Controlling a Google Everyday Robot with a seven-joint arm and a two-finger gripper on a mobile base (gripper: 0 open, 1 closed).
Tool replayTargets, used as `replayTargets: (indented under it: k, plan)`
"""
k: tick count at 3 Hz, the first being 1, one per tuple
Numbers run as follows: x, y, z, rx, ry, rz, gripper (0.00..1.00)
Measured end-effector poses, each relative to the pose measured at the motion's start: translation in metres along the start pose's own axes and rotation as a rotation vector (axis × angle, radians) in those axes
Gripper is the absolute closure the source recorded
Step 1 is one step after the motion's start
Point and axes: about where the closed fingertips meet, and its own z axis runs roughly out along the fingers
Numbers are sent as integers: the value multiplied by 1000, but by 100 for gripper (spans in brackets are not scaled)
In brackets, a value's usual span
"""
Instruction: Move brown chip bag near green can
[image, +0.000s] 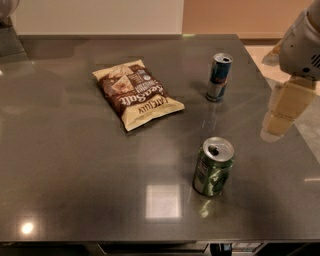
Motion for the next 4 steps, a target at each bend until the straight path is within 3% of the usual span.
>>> replayTargets:
  k: [2,4]
  plan:
    - [-47,-46,36,-58,-16,60,0]
    - [-93,-68,80,-107,-48,136,0]
